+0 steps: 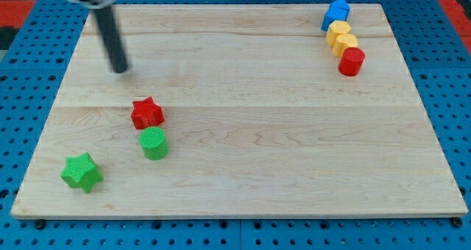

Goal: Push the red star slightly towards the right side of the board

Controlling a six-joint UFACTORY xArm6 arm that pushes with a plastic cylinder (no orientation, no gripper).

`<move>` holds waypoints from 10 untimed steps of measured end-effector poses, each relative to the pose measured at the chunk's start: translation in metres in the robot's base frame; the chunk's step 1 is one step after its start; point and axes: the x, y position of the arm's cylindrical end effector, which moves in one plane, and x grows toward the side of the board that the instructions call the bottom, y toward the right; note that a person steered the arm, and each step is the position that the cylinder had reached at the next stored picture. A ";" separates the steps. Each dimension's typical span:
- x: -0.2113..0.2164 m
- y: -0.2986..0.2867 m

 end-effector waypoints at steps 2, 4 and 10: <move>0.058 -0.015; 0.076 0.097; 0.108 0.214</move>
